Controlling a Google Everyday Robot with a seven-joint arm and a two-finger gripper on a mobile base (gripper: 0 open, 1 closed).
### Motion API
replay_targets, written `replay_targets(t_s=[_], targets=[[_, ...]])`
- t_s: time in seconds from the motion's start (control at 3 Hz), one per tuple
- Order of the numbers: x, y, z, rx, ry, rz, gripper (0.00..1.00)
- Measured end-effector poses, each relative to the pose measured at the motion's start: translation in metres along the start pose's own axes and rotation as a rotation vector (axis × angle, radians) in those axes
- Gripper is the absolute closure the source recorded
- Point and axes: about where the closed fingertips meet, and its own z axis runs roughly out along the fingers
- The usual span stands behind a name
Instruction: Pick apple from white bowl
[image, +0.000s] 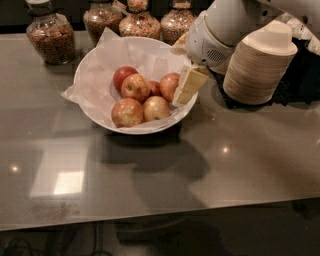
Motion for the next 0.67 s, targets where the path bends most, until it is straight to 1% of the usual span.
replay_targets(t_s=[0.33,0.67], targets=[[0.002,-0.009,0.007,0.008,0.013,-0.018,0.20],[0.004,-0.013,0.017,-0.002,0.013,-0.030,0.23]])
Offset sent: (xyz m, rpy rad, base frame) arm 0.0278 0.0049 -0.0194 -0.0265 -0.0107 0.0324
